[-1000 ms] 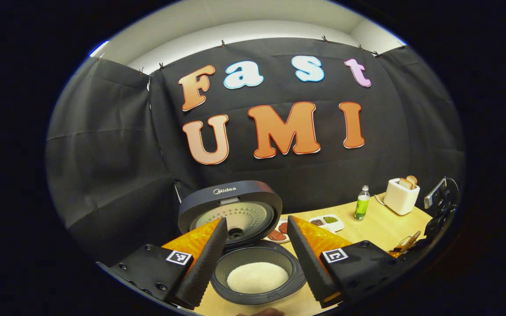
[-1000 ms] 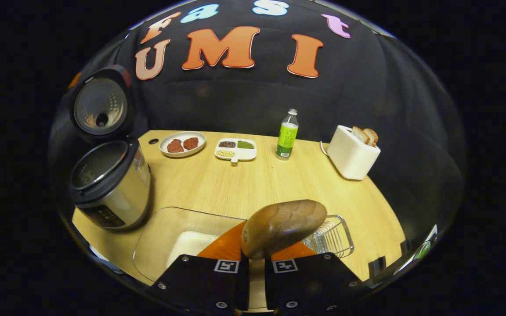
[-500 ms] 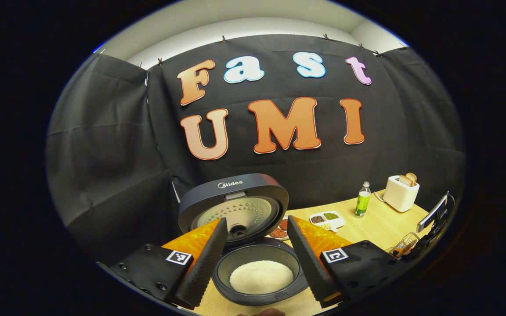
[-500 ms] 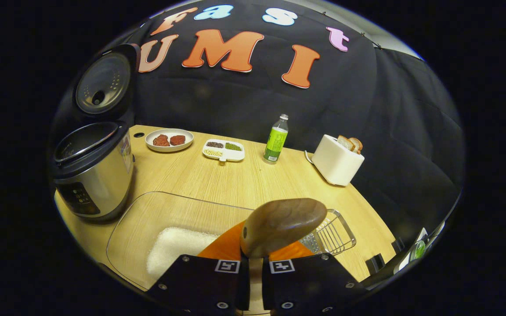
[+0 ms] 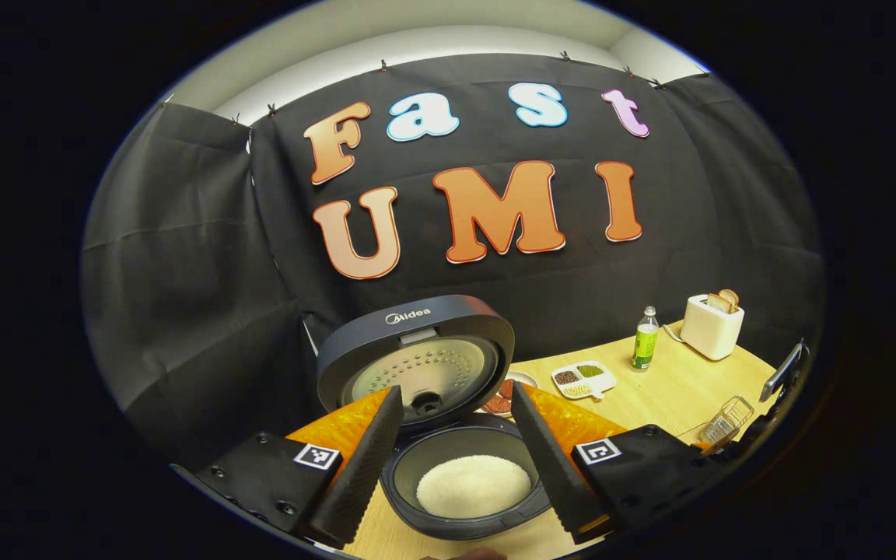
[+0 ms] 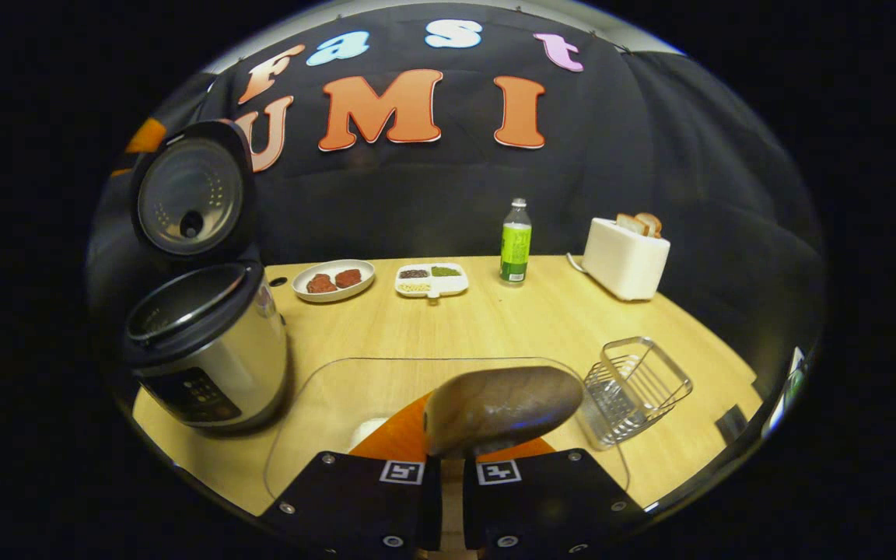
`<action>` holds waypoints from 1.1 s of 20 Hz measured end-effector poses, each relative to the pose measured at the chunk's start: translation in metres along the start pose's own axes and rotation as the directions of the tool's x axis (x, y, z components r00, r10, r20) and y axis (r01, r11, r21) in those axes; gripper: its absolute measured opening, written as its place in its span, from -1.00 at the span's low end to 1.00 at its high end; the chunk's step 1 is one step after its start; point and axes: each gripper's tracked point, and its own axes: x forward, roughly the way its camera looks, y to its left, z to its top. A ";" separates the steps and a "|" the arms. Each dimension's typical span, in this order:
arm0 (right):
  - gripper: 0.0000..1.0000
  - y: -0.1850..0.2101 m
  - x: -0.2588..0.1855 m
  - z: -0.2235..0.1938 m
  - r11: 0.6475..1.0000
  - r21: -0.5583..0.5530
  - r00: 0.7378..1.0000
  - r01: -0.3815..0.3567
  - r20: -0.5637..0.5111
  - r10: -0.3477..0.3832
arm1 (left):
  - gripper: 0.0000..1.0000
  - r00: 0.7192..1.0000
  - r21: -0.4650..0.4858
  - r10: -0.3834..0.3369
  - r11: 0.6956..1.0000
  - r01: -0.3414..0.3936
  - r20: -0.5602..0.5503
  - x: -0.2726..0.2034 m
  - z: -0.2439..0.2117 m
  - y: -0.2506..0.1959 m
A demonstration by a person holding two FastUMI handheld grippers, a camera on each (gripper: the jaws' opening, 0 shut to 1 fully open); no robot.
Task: Close the left gripper, press the button to open the rice cooker; take a wooden spoon from the chopstick holder with the right hand, scoop a spoonful of rice and pour it into the rice cooker, then put the wooden spoon back into the chopstick holder.
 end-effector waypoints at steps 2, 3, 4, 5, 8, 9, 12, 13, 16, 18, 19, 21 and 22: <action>-0.80 0.011 0.000 -0.001 0.999 0.013 0.999 -0.032 -0.012 0.032 | 0.73 1.000 0.003 0.007 1.000 -0.007 -0.008 0.004 -0.001 0.003; -0.79 0.019 0.001 -0.001 0.998 0.035 0.998 -0.055 -0.020 0.055 | 0.73 1.000 0.006 0.012 1.000 -0.011 -0.012 0.005 -0.001 0.005; -0.79 0.026 0.003 -0.004 0.994 0.073 0.996 -0.076 -0.034 0.079 | 0.73 1.000 0.009 0.018 1.000 -0.018 -0.015 0.006 -0.002 0.008; -0.79 0.034 0.004 -0.005 0.989 0.112 0.994 -0.093 -0.049 0.099 | 0.73 1.000 0.012 0.023 1.000 -0.023 -0.019 0.007 -0.003 0.011; -0.79 0.040 0.007 -0.005 0.974 0.197 0.988 -0.115 -0.084 0.133 | 0.89 0.999 0.017 0.037 0.999 -0.037 -0.029 0.008 -0.007 0.020; -0.80 0.039 0.009 -0.005 0.967 0.226 0.985 -0.116 -0.096 0.141 | 0.89 0.999 0.018 0.041 0.999 -0.040 -0.031 0.009 -0.007 0.021; -0.79 0.028 0.017 -0.009 0.930 0.354 0.978 -0.096 -0.140 0.155 | 0.89 0.998 0.026 0.050 0.998 -0.049 -0.035 0.009 -0.009 0.026; -0.80 0.026 0.020 -0.010 0.914 0.396 0.976 -0.083 -0.152 0.155 | 0.89 0.998 0.035 0.055 0.998 -0.054 -0.039 0.009 -0.011 0.029; -0.80 0.023 0.024 -0.011 0.884 0.460 0.969 -0.081 -0.171 0.177 | 0.89 0.997 0.040 0.056 0.998 -0.054 -0.044 0.010 -0.015 0.028; -0.80 0.024 0.026 -0.012 0.874 0.477 0.963 -0.097 -0.179 0.204 | 0.89 0.997 0.035 0.053 0.998 -0.051 -0.049 0.011 -0.017 0.027; -0.79 0.024 0.027 -0.013 0.868 0.485 0.957 -0.107 -0.187 0.222 | 0.89 0.997 0.032 0.053 0.998 -0.051 -0.050 0.013 -0.016 0.026; -0.80 0.024 0.031 -0.015 0.842 0.524 0.941 -0.124 -0.207 0.268 | 0.89 0.998 0.030 0.055 0.998 -0.053 -0.044 0.014 -0.013 0.026; -0.80 0.024 0.031 -0.016 0.828 0.544 0.933 -0.133 -0.214 0.290 | 0.89 0.998 0.032 0.057 0.998 -0.056 -0.041 0.013 -0.012 0.025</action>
